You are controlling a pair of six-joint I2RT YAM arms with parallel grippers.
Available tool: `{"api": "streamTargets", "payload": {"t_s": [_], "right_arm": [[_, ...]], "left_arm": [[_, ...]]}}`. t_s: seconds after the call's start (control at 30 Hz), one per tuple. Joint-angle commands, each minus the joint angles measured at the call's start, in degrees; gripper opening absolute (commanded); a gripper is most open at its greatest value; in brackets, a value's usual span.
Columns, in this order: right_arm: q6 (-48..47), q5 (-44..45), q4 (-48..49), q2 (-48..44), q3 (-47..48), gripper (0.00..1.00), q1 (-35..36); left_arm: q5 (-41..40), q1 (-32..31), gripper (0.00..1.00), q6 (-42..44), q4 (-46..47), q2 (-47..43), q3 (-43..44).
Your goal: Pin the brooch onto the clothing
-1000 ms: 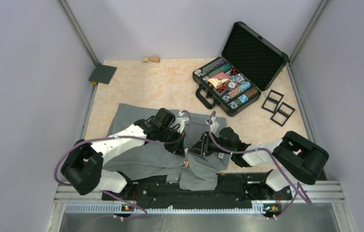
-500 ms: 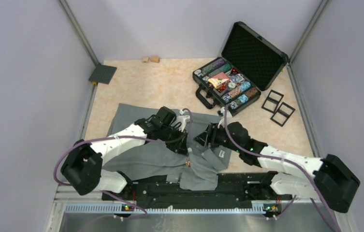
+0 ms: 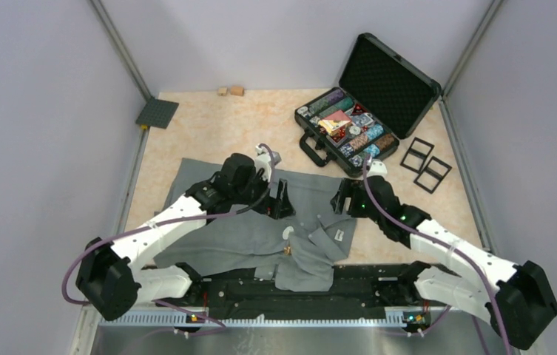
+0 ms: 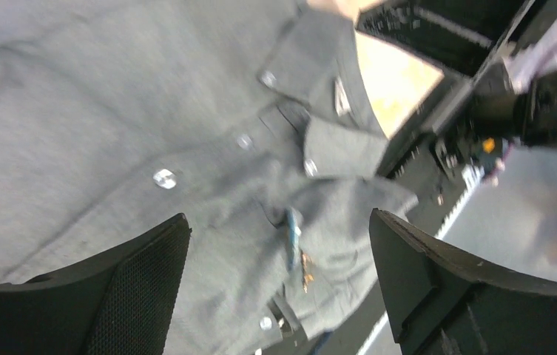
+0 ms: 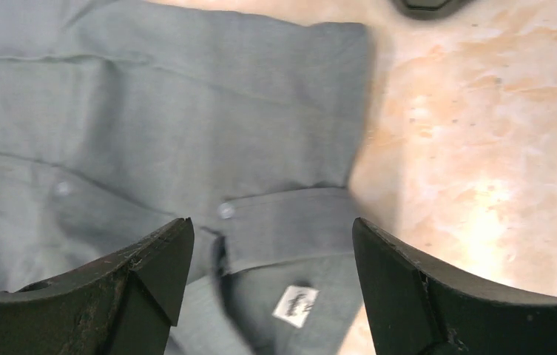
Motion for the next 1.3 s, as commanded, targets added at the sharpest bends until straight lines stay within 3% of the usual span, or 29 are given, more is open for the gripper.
{"api": "streamTargets", "payload": {"t_s": [0.0,0.1,0.3,0.5,0.67,0.8,1.1,1.27], "right_arm": [[-4.61,-2.04,1.49,4.92,0.37,0.8,-5.15],[-6.32,-4.24,5.38,10.11,1.4,0.76,-8.44],[-9.76,-6.82,11.25,20.26,4.85,0.72,-12.6],[-9.81,-10.74,18.23,25.85,6.23,0.67,-13.27],[-9.93,-15.09,20.95,31.91,9.27,0.58,-13.27],[-10.47,-15.61,20.58,36.76,12.85,0.47,-13.27],[-12.52,-13.81,19.02,44.82,22.59,0.03,-13.25],[-15.42,-11.96,16.66,48.97,30.31,0.0,-13.26]], "left_arm": [[-10.8,2.62,0.94,-6.92,7.01,0.1,0.52],[-14.57,5.71,0.94,-10.36,9.88,1.5,-0.79],[-9.76,11.94,0.94,-14.77,18.53,6.42,-3.5],[-12.56,14.13,0.93,-13.94,18.36,14.5,-2.29],[-11.3,18.56,0.93,-16.6,24.24,17.12,-6.63],[-11.23,22.04,0.93,-18.16,28.11,17.76,-9.82],[-10.69,28.56,0.92,-17.07,29.61,21.08,-9.64],[-8.35,33.37,0.91,-17.23,30.48,23.68,-7.92]]}}
